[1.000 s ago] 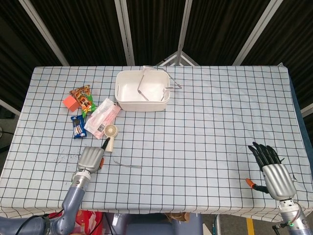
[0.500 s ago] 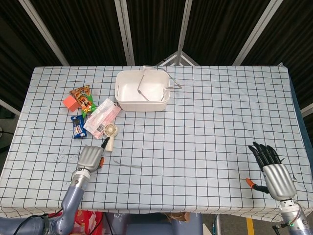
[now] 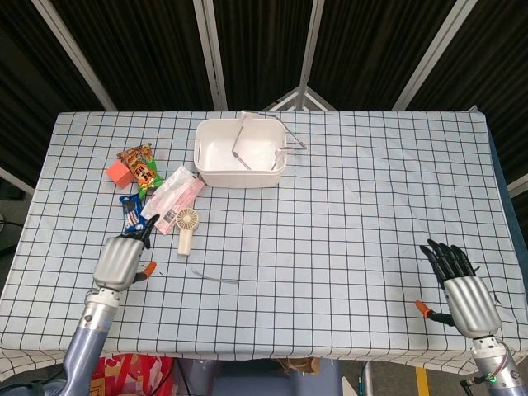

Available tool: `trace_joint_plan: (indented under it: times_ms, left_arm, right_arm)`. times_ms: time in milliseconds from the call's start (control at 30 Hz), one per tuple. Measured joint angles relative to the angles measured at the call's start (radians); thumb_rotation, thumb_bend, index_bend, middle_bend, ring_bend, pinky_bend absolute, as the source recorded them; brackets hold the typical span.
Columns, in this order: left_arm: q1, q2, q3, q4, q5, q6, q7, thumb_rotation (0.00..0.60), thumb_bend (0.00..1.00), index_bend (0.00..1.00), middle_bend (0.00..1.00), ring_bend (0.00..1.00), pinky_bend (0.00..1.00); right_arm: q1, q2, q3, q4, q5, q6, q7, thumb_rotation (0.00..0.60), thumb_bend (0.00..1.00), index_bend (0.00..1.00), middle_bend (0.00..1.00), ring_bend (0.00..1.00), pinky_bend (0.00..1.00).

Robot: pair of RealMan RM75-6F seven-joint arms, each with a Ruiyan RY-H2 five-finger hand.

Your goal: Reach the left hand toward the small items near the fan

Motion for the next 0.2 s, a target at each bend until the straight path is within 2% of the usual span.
trace_joint_plan:
  times_ms: [100,200]
  left_arm:
    - [0.054,0.067,0.052,0.002,0.084,0.065,-0.045,0.6,0.13,0.0,0.0,0.02,0.11]
    - [0.117,0.137,0.102,0.015,0.161,0.136,-0.107,0.6,0.11,0.0,0.0,0.0,0.07]
  right_arm:
    - [0.0,-0.001,0.0,0.0,0.0,-0.001,-0.006,0.6,0.21,0.0,0.0,0.0,0.04]
    - [0.001,-0.001,0.0,0.0,0.001,-0.003,-0.012,0.6,0.21,0.0,0.0,0.0,0.04]
